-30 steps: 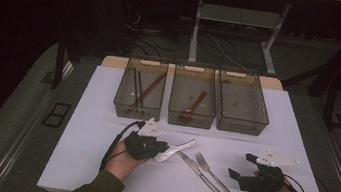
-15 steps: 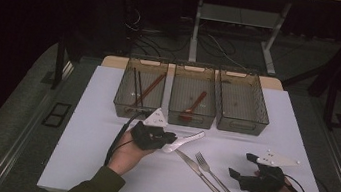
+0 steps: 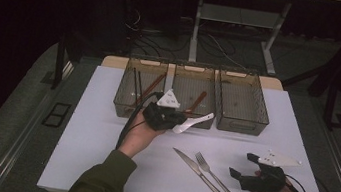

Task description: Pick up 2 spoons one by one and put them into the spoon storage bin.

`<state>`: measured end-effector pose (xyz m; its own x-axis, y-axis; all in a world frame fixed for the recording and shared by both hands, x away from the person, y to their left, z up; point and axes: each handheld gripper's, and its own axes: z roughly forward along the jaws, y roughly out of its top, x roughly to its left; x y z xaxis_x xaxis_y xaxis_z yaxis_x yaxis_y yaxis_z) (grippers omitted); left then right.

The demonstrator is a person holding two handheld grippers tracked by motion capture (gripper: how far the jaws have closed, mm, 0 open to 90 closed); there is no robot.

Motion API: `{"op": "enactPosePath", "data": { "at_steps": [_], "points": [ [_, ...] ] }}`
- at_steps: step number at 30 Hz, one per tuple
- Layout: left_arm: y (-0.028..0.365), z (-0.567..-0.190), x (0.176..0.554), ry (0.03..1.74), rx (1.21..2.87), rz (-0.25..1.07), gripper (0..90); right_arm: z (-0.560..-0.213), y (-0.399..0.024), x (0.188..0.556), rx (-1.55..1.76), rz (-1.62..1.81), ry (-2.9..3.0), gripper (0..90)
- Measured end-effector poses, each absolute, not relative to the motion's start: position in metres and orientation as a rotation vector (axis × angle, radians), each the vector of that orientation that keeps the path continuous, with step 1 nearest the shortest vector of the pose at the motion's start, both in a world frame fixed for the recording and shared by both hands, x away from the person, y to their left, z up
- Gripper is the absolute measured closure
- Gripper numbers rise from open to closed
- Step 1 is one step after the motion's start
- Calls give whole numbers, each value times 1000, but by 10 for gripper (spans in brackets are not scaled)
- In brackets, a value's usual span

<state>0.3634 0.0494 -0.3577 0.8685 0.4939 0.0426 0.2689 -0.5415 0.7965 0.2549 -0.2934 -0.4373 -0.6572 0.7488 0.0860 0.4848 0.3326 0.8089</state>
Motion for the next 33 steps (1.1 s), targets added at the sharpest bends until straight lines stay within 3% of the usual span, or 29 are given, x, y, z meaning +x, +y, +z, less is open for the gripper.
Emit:
{"op": "enactPosePath", "data": {
  "at_steps": [12, 27, 29, 31, 33],
  "points": [
    [46, -353, 413, 653, 2175, 384, 838, -437, -293, 255, 1093, 1237, 2305, 142],
    [34, -384, 451, 789, 2226, 378, 835, -437, -293, 254, 1084, 1244, 2311, 142],
    [33, -386, 451, 791, 2219, 375, 816, -437, -293, 254, 1083, 1247, 2310, 142],
    [33, -385, 451, 807, 2186, 375, 721, -436, -294, 255, 1081, 1248, 2310, 142],
    [34, -383, 450, 792, 2175, 373, 693, -436, -293, 254, 1081, 1248, 2310, 142]
  ]
}}
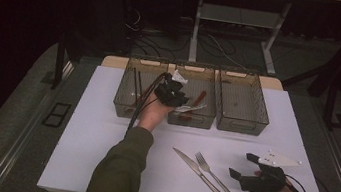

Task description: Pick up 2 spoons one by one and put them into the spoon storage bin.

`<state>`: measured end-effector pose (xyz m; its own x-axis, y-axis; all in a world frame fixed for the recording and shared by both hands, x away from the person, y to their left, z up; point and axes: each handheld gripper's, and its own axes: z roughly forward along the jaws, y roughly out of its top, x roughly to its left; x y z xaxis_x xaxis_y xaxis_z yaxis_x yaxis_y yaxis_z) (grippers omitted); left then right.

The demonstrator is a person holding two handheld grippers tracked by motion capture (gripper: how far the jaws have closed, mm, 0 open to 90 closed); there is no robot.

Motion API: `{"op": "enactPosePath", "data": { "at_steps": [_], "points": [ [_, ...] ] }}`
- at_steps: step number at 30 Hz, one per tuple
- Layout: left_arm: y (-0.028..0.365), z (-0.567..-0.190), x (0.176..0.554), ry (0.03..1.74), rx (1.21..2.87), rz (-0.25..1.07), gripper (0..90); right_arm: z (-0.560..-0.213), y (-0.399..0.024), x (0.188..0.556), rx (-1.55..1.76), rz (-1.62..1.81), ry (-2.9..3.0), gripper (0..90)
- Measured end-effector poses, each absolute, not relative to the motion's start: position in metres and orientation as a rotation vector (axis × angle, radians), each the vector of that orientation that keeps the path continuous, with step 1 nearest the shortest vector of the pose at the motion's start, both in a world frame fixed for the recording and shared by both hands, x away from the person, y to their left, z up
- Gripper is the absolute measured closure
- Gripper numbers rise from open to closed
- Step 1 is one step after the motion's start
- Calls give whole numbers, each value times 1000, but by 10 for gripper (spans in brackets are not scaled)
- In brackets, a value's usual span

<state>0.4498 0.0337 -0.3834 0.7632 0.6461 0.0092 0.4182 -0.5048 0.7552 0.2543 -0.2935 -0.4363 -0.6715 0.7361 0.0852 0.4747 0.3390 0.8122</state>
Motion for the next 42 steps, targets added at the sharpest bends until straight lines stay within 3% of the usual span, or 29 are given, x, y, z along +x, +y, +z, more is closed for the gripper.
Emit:
{"op": "enactPosePath", "data": {
  "at_steps": [6, 17, 42],
  "points": [
    [37, -374, 442, 760, 2137, 371, 564, -437, -292, 254, 1084, 1242, 2315, 142],
    [54, -370, 416, 695, 2085, 324, 427, -437, -292, 256, 1120, 1227, 2319, 142],
    [95, -387, 336, 629, 2029, 286, 245, -430, -295, 257, 1176, 1230, 2378, 121]
  ]
}}
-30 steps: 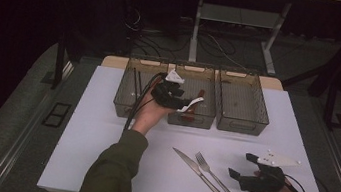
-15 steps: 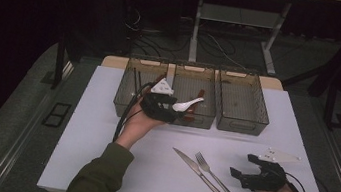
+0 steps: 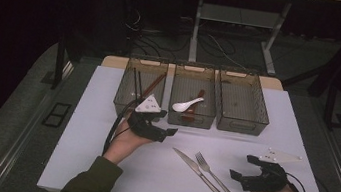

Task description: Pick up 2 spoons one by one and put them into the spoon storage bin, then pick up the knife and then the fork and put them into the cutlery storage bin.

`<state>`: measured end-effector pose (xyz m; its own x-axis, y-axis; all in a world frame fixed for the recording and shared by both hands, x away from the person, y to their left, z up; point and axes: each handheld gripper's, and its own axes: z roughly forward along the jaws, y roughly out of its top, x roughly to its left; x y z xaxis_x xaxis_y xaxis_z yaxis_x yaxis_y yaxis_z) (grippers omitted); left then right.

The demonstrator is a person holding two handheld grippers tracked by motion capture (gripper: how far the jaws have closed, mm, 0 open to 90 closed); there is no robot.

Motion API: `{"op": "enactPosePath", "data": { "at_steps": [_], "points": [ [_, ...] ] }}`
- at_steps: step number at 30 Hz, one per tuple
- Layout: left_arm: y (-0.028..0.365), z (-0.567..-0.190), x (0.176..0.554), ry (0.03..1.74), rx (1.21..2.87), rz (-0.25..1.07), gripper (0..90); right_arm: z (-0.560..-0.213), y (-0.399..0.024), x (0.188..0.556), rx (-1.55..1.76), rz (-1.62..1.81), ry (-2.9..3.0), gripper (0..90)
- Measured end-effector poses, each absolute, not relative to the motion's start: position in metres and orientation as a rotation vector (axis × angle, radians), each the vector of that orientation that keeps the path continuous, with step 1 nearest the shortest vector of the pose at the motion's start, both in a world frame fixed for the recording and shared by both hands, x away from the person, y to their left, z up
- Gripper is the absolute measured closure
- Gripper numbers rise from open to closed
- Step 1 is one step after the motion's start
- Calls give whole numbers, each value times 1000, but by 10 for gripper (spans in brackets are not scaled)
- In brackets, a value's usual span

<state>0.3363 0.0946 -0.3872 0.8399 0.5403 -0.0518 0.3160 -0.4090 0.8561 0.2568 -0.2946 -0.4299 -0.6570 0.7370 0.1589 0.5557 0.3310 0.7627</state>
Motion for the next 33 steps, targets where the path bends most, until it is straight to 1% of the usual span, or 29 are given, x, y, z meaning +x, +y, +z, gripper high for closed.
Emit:
{"op": "enactPosePath", "data": {
  "at_steps": [10, 16, 23, 29, 33],
  "points": [
    [113, -397, 312, 608, 2039, 295, 216, -429, -297, 257, 1184, 1235, 2367, 121],
    [124, -410, 299, 610, 2047, 270, 192, -429, -297, 257, 1177, 1237, 2368, 121],
    [137, -422, 285, 618, 2040, 253, 121, -428, -296, 256, 1179, 1240, 2369, 121],
    [147, -429, 277, 639, 2049, 260, 30, -426, -294, 257, 1168, 1214, 2394, 122],
    [150, -435, 273, 653, 2047, 240, 0, -425, -292, 256, 1162, 1177, 2400, 123]
  ]
}}
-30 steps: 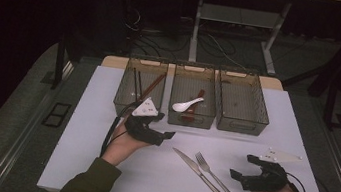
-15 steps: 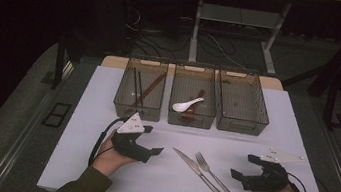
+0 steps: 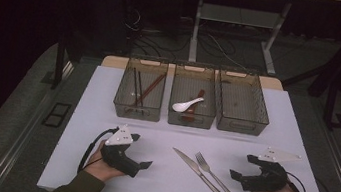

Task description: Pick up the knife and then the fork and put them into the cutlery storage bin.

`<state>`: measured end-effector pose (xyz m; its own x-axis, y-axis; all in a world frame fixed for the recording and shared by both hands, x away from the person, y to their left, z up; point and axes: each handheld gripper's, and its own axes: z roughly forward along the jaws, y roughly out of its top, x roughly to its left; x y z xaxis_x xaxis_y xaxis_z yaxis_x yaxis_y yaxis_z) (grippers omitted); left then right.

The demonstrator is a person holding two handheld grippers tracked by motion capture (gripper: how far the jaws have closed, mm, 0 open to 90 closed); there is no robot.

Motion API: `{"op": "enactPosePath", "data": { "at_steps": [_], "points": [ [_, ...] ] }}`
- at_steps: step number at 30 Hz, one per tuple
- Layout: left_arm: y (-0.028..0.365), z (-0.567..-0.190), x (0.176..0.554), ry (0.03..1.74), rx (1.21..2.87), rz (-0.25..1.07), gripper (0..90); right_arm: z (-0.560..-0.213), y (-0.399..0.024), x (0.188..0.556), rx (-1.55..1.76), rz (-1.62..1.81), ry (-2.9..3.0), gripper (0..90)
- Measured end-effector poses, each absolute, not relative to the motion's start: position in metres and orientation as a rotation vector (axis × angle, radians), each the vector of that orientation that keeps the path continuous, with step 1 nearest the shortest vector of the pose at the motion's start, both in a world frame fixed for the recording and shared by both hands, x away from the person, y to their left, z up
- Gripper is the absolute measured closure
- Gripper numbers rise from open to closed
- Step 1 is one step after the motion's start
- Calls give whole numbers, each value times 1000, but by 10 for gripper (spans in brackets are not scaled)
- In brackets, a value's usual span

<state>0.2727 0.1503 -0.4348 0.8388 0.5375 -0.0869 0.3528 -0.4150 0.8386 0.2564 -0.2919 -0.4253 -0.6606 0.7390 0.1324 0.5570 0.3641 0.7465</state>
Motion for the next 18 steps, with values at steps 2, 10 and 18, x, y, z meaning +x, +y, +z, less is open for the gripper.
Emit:
{"op": "enactPosePath", "data": {
  "at_steps": [2, 10, 18],
  "points": [
    [152, -436, 272, 662, 2051, 230, 0, -425, -291, 257, 1166, 1154, 2399, 153],
    [150, -436, 271, 671, 2075, 228, 0, -422, -289, 261, 1201, 1114, 2446, 232],
    [149, -436, 271, 657, 2075, 226, 0, -415, -274, 267, 1179, 1064, 2496, 278]
  ]
}}
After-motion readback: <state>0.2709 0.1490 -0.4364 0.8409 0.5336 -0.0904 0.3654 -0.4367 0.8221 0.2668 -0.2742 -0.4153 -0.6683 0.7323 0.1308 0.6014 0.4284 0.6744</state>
